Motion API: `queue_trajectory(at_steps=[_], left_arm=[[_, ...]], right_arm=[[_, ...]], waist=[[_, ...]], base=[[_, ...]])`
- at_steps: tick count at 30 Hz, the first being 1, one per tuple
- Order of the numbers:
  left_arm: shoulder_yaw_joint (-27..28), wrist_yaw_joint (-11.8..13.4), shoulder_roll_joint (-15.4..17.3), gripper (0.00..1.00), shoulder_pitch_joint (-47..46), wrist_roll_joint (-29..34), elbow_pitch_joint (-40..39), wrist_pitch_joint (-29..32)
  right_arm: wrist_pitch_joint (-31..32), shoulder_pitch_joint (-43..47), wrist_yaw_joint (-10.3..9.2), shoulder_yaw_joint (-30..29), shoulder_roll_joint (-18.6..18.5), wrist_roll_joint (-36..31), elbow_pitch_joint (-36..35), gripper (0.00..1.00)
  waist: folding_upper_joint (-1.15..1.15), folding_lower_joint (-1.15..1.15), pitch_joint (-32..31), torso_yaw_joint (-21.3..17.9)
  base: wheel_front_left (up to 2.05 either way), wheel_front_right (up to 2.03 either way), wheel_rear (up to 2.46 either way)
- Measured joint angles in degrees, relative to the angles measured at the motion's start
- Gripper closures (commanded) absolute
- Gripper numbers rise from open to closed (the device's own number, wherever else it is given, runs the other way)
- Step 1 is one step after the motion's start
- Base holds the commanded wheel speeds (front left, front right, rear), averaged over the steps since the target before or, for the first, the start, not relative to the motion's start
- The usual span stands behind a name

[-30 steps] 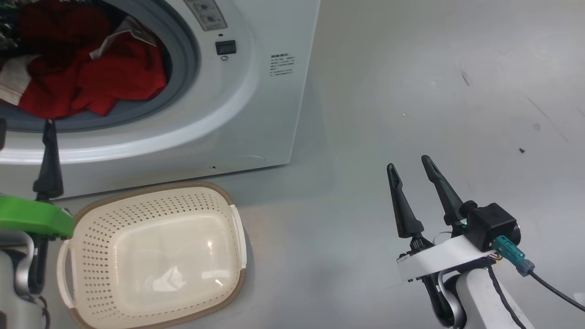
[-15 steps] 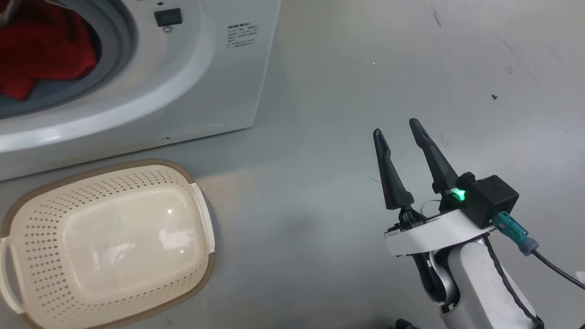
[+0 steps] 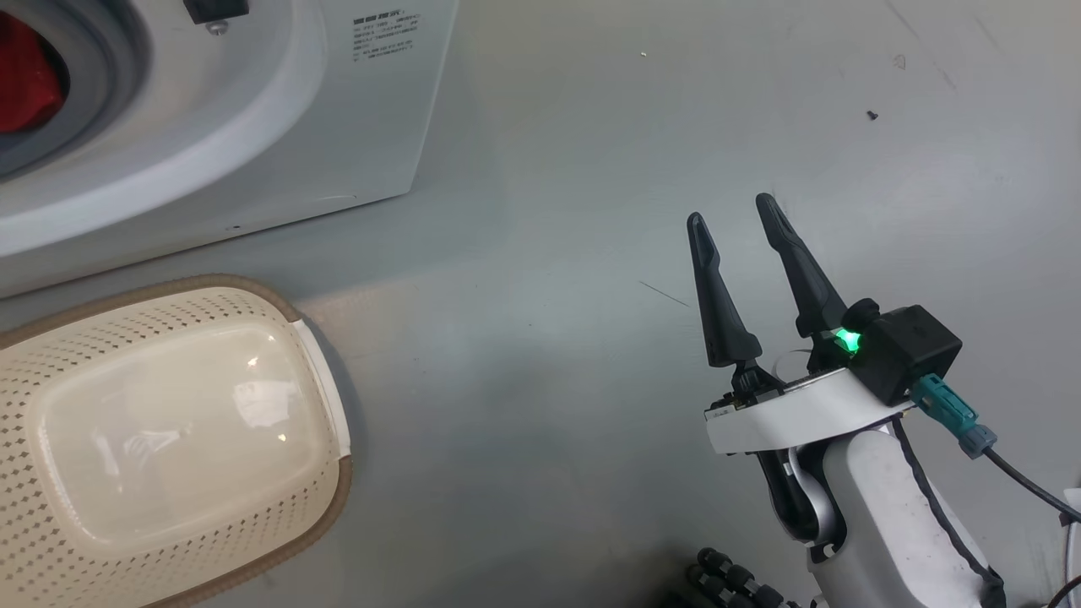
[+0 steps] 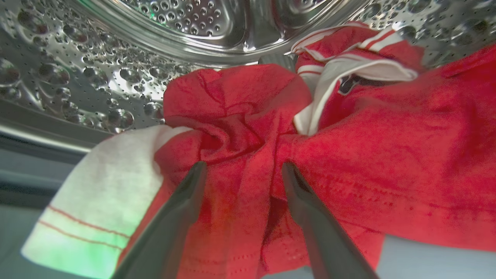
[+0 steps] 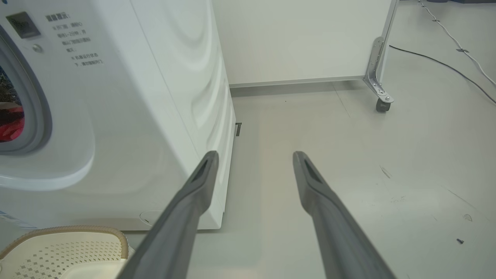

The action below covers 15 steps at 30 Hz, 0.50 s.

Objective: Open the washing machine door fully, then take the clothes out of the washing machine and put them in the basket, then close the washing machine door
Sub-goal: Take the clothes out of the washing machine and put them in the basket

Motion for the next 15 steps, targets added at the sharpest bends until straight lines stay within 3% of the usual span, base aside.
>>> queue_trajectory(at_steps=[15], left_arm=[[-1.3,1.44,0.66,0.0,-6.0,0.87,5.58,0.81]], right_arm=[[0.0,-0.62,-1.51,0.66,0.01,-0.01,-0.04,0.0]], waist=[[0.0,0.0,1.69,0.16]], base=[[0.0,0.0,0.0]])
